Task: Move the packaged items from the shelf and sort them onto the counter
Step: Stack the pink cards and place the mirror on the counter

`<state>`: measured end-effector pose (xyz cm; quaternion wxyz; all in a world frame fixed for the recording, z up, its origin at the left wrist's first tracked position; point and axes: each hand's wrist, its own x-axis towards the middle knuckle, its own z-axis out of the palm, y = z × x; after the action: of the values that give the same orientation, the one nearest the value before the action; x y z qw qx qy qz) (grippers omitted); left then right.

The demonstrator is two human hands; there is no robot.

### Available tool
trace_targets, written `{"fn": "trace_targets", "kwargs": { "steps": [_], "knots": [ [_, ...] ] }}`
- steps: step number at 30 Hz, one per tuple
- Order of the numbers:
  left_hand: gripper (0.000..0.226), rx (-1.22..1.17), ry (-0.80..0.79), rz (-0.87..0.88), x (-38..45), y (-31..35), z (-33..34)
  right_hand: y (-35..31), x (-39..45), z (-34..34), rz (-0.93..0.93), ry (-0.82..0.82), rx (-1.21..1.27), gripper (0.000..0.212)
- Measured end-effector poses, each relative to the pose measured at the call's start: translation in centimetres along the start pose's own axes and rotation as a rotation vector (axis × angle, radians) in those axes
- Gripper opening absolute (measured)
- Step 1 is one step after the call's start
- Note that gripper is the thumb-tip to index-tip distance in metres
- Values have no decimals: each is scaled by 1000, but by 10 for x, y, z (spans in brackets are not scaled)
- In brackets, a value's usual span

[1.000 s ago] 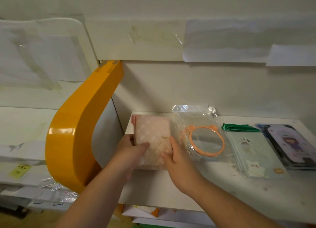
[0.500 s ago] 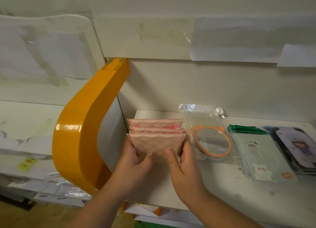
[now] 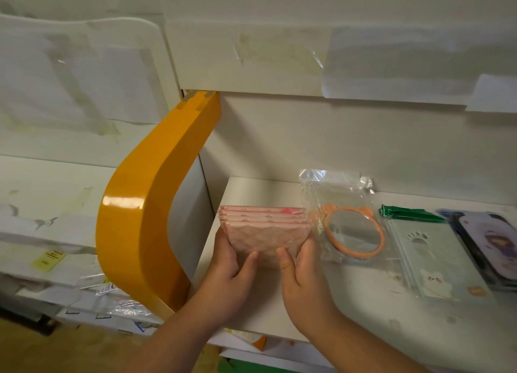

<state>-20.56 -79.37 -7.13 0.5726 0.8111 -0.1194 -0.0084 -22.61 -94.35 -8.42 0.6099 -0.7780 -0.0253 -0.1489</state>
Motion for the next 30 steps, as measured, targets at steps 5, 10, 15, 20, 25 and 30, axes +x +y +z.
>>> {"fn": "trace_targets", "kwargs": {
  "steps": [5,10,15,20,25,30],
  "knots": [
    [60,11,5,14,-1,-2,0,2,0,4,28,7,-19,43],
    [59,-29,25,-20,5,-5,3,-7,8,4,72,-25,-60,49],
    [36,36,145,-115,36,3,9,-26,39,12,256,109,-109,46],
    [18,395,239,-436,78,14,7,10,79,32,621,55,-50,37],
    [41,443,207,-537,98,-6,2,-3,95,29,681,-90,-185,73],
    [37,717,199,-504,100,-19,8,1,91,19,598,-231,-165,49]
  ]
}}
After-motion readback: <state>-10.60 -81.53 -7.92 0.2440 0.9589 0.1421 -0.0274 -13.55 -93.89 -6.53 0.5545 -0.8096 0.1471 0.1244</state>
